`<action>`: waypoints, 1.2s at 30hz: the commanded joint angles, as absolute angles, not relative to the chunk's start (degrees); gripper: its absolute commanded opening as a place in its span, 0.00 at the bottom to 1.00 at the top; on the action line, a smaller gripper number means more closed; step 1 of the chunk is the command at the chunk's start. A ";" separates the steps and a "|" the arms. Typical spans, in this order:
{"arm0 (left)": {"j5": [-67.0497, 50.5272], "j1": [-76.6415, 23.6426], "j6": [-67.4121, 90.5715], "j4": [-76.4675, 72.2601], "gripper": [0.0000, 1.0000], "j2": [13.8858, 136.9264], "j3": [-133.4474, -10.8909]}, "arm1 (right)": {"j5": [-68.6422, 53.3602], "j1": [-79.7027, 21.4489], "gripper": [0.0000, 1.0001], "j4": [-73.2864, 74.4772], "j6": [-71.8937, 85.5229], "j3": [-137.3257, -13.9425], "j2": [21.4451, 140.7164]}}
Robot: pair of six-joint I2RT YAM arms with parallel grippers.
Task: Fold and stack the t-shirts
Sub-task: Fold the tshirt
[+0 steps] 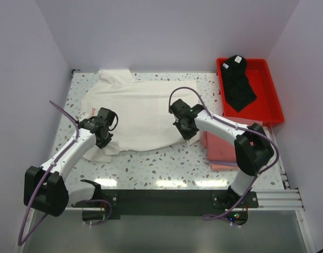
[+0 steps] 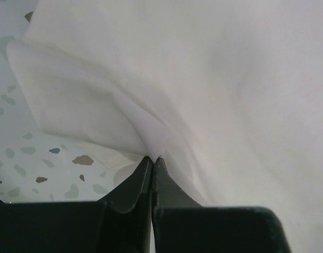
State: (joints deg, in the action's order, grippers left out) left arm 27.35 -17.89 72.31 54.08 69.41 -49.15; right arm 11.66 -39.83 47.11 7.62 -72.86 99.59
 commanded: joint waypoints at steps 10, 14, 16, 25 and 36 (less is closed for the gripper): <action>26.02 -11.78 59.15 42.46 0.02 77.16 -59.76 | 14.06 -34.19 0.00 48.51 3.43 -85.85 104.06; 25.14 -10.64 56.87 40.00 0.03 80.41 -62.22 | 14.06 -32.87 0.00 48.69 2.11 -88.94 107.04; 25.14 -10.28 56.25 39.64 0.03 81.64 -63.36 | 14.15 -32.52 0.00 48.87 1.76 -90.52 108.01; 25.57 -9.58 54.93 38.41 0.04 87.62 -67.85 | 15.03 -30.85 0.00 48.52 0.62 -94.30 111.70; 25.84 -8.09 51.86 35.69 0.13 96.23 -73.82 | 15.11 -28.13 0.11 47.20 -2.81 -100.45 119.26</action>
